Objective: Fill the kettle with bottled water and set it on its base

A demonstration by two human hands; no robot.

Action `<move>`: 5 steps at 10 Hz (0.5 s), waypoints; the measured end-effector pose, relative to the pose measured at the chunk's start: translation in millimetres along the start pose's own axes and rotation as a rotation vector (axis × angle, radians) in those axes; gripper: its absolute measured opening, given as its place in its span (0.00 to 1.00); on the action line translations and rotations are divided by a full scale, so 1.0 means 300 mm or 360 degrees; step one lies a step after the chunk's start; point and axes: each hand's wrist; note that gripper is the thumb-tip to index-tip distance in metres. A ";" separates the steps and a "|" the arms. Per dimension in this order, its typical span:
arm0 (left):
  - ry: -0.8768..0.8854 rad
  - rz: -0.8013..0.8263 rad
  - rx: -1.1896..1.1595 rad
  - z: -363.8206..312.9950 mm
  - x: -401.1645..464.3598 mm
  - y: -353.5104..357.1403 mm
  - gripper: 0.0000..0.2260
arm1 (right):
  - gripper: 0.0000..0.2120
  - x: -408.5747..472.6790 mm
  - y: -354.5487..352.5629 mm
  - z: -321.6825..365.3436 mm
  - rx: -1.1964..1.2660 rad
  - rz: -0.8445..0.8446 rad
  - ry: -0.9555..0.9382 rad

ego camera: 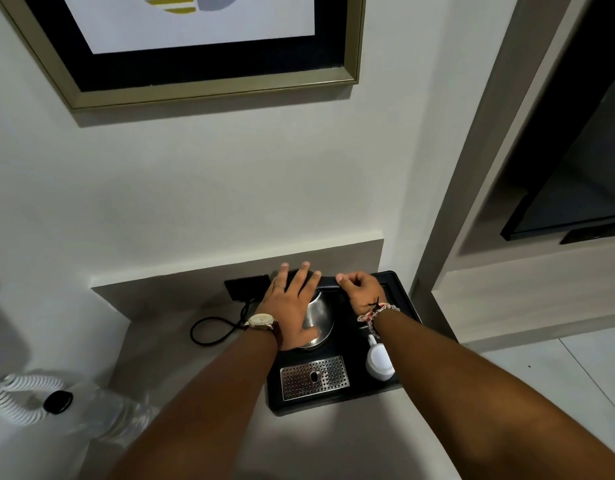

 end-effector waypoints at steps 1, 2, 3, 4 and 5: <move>-0.0020 0.0014 0.0002 -0.006 0.001 -0.007 0.51 | 0.08 0.007 -0.033 0.026 0.0002 0.0114 0.0089; -0.0025 0.0048 -0.0011 -0.005 0.002 -0.006 0.51 | 0.14 0.019 -0.062 0.046 -0.0132 0.0205 0.0153; -0.0038 0.0124 -0.0051 0.001 -0.002 -0.043 0.49 | 0.22 -0.017 -0.069 0.061 -0.0442 0.0130 0.0033; -0.0083 0.0025 -0.0055 0.011 -0.061 -0.059 0.46 | 0.31 -0.105 -0.056 0.041 -0.0855 0.0035 -0.0459; -0.0100 -0.0002 0.0016 0.002 -0.166 -0.050 0.46 | 0.37 -0.202 -0.030 -0.012 -0.1449 0.0109 -0.0829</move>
Point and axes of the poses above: each hand's wrist, its own x-axis towards the middle knuckle, its own y-axis out of the palm, z = x × y, and after that the axes turned 4 degrees about -z, right-handed
